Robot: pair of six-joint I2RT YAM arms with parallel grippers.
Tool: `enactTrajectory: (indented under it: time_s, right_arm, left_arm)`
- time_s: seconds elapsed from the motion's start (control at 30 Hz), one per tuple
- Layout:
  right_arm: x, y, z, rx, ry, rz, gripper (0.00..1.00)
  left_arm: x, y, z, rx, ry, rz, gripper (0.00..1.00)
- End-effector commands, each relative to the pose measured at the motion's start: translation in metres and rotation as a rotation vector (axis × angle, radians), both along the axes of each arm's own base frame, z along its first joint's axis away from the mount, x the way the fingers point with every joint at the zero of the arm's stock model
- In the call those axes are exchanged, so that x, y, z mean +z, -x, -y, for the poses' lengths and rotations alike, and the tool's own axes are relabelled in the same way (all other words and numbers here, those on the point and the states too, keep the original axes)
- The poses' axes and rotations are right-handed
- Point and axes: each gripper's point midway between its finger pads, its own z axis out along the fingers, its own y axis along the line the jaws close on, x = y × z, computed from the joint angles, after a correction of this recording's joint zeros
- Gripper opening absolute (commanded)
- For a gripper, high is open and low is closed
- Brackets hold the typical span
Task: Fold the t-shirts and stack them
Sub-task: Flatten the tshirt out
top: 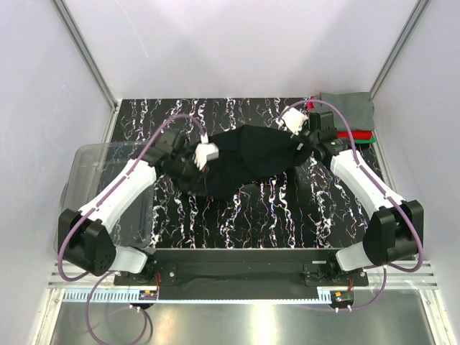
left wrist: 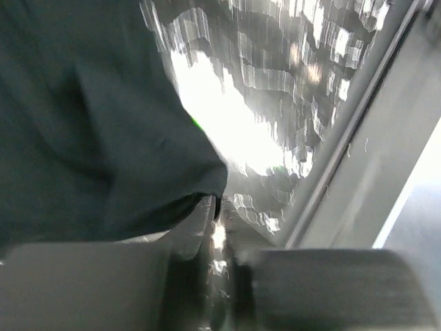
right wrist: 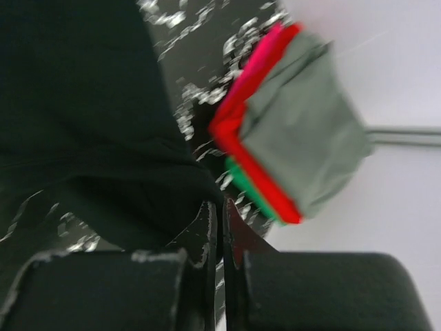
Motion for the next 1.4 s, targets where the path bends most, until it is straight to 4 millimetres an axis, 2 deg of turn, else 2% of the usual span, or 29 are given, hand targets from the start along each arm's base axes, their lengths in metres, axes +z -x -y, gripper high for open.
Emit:
enactTrajectory:
  time_s: [0.0, 0.03, 0.07, 0.1, 0.13, 0.17, 0.2, 0.23, 0.27, 0.3, 0.33, 0.37, 0.4, 0.43, 0.47, 0.53, 0.57, 0.6, 0.63, 0.67, 0.83, 0.93, 0.97, 1.03, 1.17, 1.37]
  right_arm:
    - [0.003, 0.014, -0.005, -0.031, -0.121, -0.001, 0.00]
    - [0.000, 0.015, -0.006, -0.027, -0.125, -0.008, 0.00]
    - [-0.004, 0.013, -0.006, -0.035, -0.132, -0.018, 0.00]
    - [-0.006, 0.013, -0.007, -0.038, -0.136, -0.021, 0.00]
    - [-0.005, 0.011, -0.008, -0.038, -0.142, -0.020, 0.00]
    - [-0.009, 0.009, -0.010, -0.041, -0.151, -0.030, 0.00]
    - [-0.007, 0.006, -0.013, -0.033, -0.160, -0.027, 0.00]
    - [-0.008, 0.005, -0.014, -0.038, -0.177, -0.031, 0.00]
    - [-0.011, 0.003, -0.016, -0.041, -0.183, -0.040, 0.00]
    - [-0.012, 0.001, -0.017, -0.042, -0.189, -0.043, 0.00]
    - [-0.010, -0.001, -0.019, -0.037, -0.197, -0.042, 0.00]
    - [-0.014, -0.003, -0.020, -0.040, -0.196, -0.052, 0.00]
    - [-0.011, -0.005, -0.021, -0.038, -0.199, -0.045, 0.00]
    - [-0.012, -0.007, -0.021, -0.042, -0.199, -0.048, 0.00]
    - [-0.014, -0.009, -0.022, -0.041, -0.201, -0.052, 0.00]
    - [-0.012, -0.011, -0.023, -0.045, -0.210, -0.048, 0.00]
    - [-0.012, -0.012, -0.024, -0.044, -0.216, -0.048, 0.00]
    - [-0.012, -0.012, -0.025, -0.040, -0.219, -0.050, 0.00]
    - [-0.013, -0.010, -0.025, -0.037, -0.217, -0.054, 0.00]
    - [-0.013, -0.010, -0.024, -0.038, -0.216, -0.054, 0.00]
    - [-0.019, -0.003, -0.021, -0.041, -0.200, -0.074, 0.00]
    - [-0.023, 0.000, -0.020, -0.043, -0.192, -0.084, 0.00]
    - [-0.023, 0.000, -0.020, -0.044, -0.193, -0.086, 0.00]
    - [-0.024, 0.000, -0.021, -0.043, -0.195, -0.090, 0.00]
    - [-0.023, 0.000, -0.020, -0.045, -0.190, -0.096, 0.00]
    - [-0.024, -0.001, -0.019, -0.044, -0.179, -0.110, 0.00]
  left_arm:
    - [0.004, 0.012, -0.021, 0.008, -0.063, 0.081, 0.34]
    - [0.006, 0.007, -0.024, 0.010, -0.084, 0.110, 0.37]
    - [0.018, -0.004, -0.026, 0.020, -0.095, 0.166, 0.40]
    - [0.018, -0.020, -0.033, 0.029, -0.158, 0.214, 0.44]
    - [0.031, -0.037, -0.036, 0.047, -0.182, 0.273, 0.45]
    - [0.034, -0.053, -0.038, 0.066, -0.209, 0.314, 0.45]
    - [0.023, -0.073, -0.049, 0.093, -0.286, 0.317, 0.45]
    - [0.030, -0.091, -0.051, 0.109, -0.302, 0.349, 0.45]
    - [0.025, -0.104, -0.054, 0.125, -0.328, 0.350, 0.45]
    - [0.002, -0.120, -0.063, 0.134, -0.396, 0.306, 0.46]
    - [0.007, -0.139, -0.063, 0.152, -0.414, 0.335, 0.47]
    - [-0.018, -0.155, -0.067, 0.164, -0.470, 0.289, 0.48]
    - [-0.025, -0.168, -0.076, 0.198, -0.533, 0.286, 0.48]
    - [-0.017, -0.185, -0.076, 0.221, -0.544, 0.302, 0.49]
    - [-0.038, -0.194, -0.079, 0.221, -0.575, 0.259, 0.50]
    - [-0.034, -0.216, -0.085, 0.285, -0.560, 0.259, 0.51]
    - [-0.045, -0.224, -0.091, 0.302, -0.558, 0.228, 0.52]
    - [-0.047, -0.230, -0.092, 0.322, -0.546, 0.217, 0.53]
    - [-0.039, -0.242, -0.093, 0.345, -0.532, 0.236, 0.53]
    - [-0.050, -0.247, -0.097, 0.357, -0.538, 0.213, 0.54]
    - [-0.046, -0.274, -0.116, 0.449, -0.519, 0.218, 0.55]
    - [-0.048, -0.283, -0.127, 0.482, -0.521, 0.215, 0.54]
    - [-0.054, -0.286, -0.131, 0.490, -0.527, 0.206, 0.54]
    - [-0.060, -0.289, -0.135, 0.495, -0.537, 0.198, 0.50]
    - [-0.083, -0.292, -0.144, 0.502, -0.562, 0.156, 0.49]
    - [-0.098, -0.304, -0.161, 0.532, -0.571, 0.136, 0.46]
